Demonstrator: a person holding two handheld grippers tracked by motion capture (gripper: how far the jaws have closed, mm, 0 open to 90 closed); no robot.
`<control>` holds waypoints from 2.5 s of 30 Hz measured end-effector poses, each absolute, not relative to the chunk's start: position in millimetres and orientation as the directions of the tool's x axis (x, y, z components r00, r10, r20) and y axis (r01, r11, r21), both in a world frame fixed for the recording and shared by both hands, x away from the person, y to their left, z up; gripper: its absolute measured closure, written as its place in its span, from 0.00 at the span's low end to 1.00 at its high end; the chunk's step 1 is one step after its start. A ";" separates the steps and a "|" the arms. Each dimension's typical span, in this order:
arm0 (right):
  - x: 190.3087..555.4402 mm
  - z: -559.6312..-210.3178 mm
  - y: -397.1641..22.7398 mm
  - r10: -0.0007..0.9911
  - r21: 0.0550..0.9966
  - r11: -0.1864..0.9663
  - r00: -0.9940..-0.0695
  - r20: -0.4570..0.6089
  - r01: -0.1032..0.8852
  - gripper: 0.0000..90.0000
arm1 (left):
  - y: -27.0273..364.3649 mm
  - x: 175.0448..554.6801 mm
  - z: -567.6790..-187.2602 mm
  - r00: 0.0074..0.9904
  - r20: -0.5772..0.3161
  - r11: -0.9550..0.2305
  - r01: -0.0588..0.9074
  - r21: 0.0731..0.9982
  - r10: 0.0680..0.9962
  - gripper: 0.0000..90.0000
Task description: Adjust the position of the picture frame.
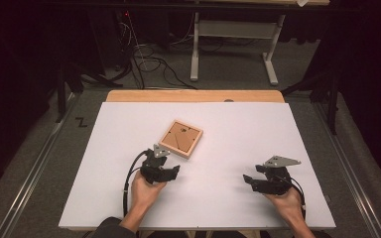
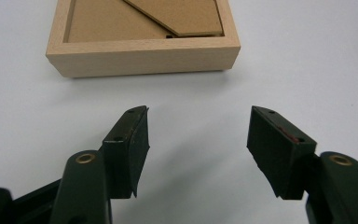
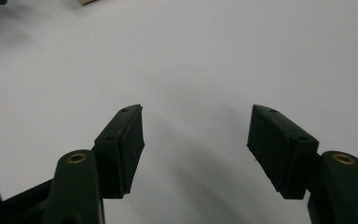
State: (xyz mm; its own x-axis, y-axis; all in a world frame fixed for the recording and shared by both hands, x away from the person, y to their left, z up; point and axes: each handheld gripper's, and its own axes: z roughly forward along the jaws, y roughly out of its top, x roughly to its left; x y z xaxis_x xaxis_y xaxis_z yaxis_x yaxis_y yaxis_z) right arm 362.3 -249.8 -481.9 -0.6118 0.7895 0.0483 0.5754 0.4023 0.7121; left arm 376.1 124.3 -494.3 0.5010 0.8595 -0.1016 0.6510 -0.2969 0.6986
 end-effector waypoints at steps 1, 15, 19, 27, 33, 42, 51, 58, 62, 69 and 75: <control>362.1 -482.1 -250.4 0.793 0.708 0.400 -0.607 0.052 0.582 0.40 | 124.3 376.1 -494.3 0.501 -0.102 -0.297 0.651 0.699 0.859 0.43; 363.9 -484.3 -251.0 0.795 0.703 0.404 -0.605 0.047 0.585 0.40 | 127.7 377.4 -493.4 0.487 -0.133 -0.266 0.662 0.700 0.863 0.40; 365.2 -484.5 -251.4 0.795 0.702 0.405 -0.605 0.046 0.586 0.41 | 127.6 378.2 -492.9 0.474 -0.141 -0.257 0.677 0.690 0.869 0.39; 366.4 -483.1 -254.3 0.810 0.699 0.385 -0.584 0.056 0.602 0.42 | 129.0 381.0 -493.2 0.475 -0.162 -0.251 0.689 0.680 0.865 0.41; 366.3 -482.8 -253.4 0.808 0.699 0.391 -0.587 0.050 0.598 0.42 | 130.5 383.0 -490.9 0.464 -0.153 -0.243 0.683 0.688 0.873 0.40; 368.0 -484.4 -251.2 0.803 0.691 0.403 -0.594 0.048 0.600 0.44 | 141.4 391.8 -488.0 0.427 -0.153 -0.212 0.691 0.691 0.891 0.37; 367.6 -483.4 -251.1 0.801 0.689 0.403 -0.596 0.053 0.602 0.45 | 146.2 405.2 -478.9 0.413 -0.151 -0.197 0.684 0.702 0.898 0.38; 366.6 -482.7 -249.2 0.794 0.688 0.415 -0.607 0.047 0.596 0.46 | 152.1 415.5 -477.6 0.390 -0.153 -0.177 0.687 0.705 0.908 0.42; 366.7 -483.6 -247.4 0.793 0.689 0.418 -0.608 0.042 0.592 0.46 | 155.0 420.6 -481.0 0.377 -0.164 -0.163 0.698 0.698 0.912 0.44; 366.8 -484.0 -247.6 0.790 0.686 0.422 -0.612 0.042 0.593 0.46 | 159.5 430.3 -484.8 0.344 -0.167 -0.137 0.706 0.695 0.924 0.45; 366.0 -483.6 -246.5 0.786 0.688 0.425 -0.617 0.043 0.589 0.46 | 160.0 439.6 -482.0 0.334 -0.141 -0.147 0.703 0.696 0.932 0.47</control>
State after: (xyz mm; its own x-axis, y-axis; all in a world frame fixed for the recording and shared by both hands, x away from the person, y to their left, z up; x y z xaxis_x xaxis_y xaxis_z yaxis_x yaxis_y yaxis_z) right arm 366.0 -246.5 -483.6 -0.6165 0.7862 0.0428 0.5891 0.4245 0.6876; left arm 439.6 160.0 -482.0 0.3340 0.9320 -0.1409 0.7031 -0.1468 0.6958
